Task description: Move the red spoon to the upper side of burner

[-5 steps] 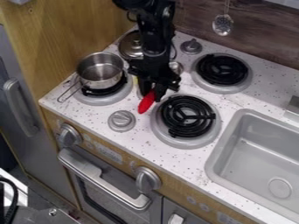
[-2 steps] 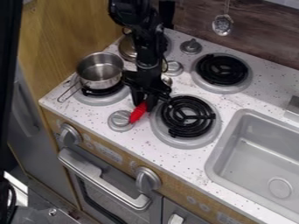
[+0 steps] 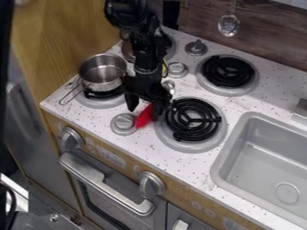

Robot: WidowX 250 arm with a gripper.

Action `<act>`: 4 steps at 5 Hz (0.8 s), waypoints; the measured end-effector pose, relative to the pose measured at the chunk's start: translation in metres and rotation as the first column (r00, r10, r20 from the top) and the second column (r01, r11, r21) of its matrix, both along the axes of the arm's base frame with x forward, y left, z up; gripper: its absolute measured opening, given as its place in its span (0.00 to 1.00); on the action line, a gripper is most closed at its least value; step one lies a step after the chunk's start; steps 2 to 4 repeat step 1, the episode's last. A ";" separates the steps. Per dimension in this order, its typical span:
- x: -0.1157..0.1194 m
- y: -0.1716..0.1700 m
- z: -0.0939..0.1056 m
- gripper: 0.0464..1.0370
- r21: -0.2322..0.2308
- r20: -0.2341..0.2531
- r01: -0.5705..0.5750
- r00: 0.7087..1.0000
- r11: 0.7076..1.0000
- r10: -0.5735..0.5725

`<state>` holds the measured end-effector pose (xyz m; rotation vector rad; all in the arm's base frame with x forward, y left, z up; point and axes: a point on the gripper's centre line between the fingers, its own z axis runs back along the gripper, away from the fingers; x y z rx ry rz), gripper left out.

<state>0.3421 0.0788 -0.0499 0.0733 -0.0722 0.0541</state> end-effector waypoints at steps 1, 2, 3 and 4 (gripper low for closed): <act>-0.002 -0.005 0.033 0.96 -0.005 0.073 -0.025 0.997 1.000 0.025; -0.002 -0.005 0.033 0.96 -0.005 0.073 -0.025 0.997 1.000 0.025; -0.002 -0.005 0.033 0.96 -0.005 0.073 -0.025 0.997 1.000 0.025; -0.002 -0.005 0.033 0.96 -0.005 0.073 -0.025 0.997 1.000 0.025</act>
